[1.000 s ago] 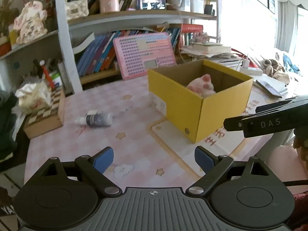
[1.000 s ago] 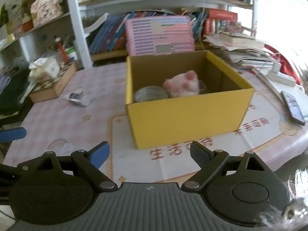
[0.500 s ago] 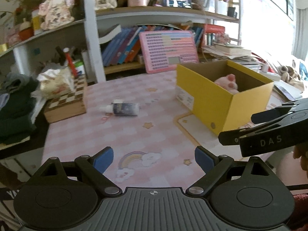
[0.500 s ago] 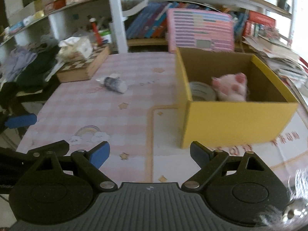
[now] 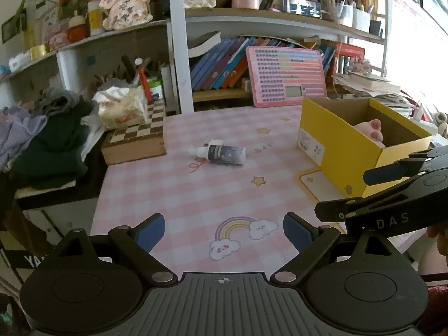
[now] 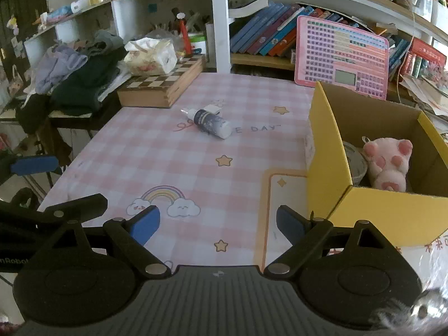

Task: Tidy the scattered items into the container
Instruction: 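Lift both tools out of the box and move toward the spray bottle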

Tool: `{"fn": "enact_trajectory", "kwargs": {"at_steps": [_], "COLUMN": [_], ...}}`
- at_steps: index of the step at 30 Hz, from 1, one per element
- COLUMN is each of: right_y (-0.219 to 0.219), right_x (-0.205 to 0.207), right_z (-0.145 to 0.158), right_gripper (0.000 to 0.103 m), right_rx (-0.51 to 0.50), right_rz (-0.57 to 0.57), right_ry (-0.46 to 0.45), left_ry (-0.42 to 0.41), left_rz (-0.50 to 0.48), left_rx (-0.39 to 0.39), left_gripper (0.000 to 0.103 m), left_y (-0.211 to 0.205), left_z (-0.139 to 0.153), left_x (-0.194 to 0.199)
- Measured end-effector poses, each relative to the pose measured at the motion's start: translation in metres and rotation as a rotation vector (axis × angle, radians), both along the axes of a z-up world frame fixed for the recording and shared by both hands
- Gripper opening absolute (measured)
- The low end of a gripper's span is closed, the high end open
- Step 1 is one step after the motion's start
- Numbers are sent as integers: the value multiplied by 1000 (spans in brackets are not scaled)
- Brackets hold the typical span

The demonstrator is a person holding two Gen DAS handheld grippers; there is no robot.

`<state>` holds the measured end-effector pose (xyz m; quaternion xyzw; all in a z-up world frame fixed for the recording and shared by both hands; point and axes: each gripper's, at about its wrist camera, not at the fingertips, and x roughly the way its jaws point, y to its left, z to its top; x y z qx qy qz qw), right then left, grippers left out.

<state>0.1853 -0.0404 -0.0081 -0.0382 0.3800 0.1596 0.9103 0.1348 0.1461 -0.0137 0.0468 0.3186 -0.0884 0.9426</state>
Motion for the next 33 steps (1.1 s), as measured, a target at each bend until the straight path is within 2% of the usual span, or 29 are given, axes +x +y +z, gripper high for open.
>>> {"fn": "enact_trajectory", "kwargs": {"at_steps": [19, 33], "right_y": [5, -4], "right_x": [65, 138], "right_z": [-5, -5], "right_gripper": [90, 90], "right_rx": [-10, 44], "right_rz": [63, 54], "right_ry": [27, 72], "left_ry": [43, 100], "left_rz": [69, 83], "left_rx": [-1, 16], "left_gripper": [94, 94], "left_y": [0, -14], "left_z": [-9, -25], "left_x": [49, 102]}}
